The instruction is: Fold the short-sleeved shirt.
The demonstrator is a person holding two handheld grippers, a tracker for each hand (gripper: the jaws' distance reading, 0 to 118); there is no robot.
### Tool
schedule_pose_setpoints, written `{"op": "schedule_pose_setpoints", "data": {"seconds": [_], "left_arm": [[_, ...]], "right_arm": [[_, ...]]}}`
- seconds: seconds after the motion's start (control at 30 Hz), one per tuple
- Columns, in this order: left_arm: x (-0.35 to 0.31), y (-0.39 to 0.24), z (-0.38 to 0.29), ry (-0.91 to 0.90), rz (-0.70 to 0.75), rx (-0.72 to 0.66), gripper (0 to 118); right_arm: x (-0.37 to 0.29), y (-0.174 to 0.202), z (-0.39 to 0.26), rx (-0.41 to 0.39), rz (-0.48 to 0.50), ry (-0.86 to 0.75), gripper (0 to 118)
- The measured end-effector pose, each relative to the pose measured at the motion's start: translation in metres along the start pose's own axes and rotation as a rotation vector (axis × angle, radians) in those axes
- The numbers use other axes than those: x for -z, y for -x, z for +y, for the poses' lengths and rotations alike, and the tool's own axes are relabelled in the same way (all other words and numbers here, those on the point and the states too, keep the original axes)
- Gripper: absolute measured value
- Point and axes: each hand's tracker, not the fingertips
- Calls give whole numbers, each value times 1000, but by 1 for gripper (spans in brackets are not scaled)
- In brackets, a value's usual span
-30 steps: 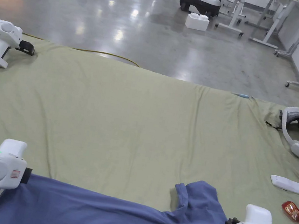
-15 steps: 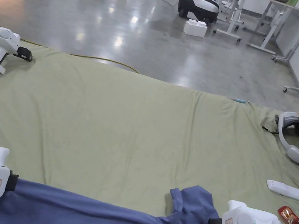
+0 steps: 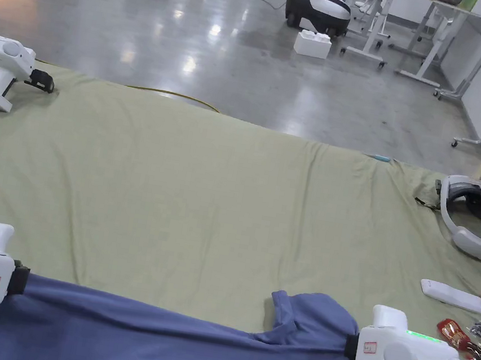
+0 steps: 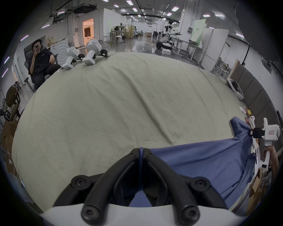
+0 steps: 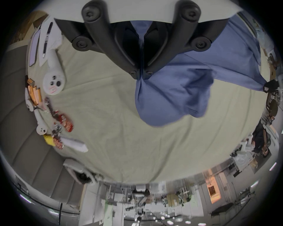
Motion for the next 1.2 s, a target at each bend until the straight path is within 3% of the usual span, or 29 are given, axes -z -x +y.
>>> {"op": "schedule_pose_setpoints", "data": {"seconds": [0.2, 0.6, 0.97, 1.2], "left_arm": [[-46, 10, -1, -67, -41, -8, 6], [-110, 32, -58, -99, -108, 6, 6], [-107, 44, -144, 100, -103, 3, 6], [-82, 39, -169, 200, -57, 53, 6]], "right_arm": [[-71, 2, -8, -88, -22, -90, 5], [-154, -20, -94, -102, -26, -118, 5], [-143, -29, -197, -135, -71, 85, 5], [-117, -26, -218, -136, -83, 151, 5]]}}
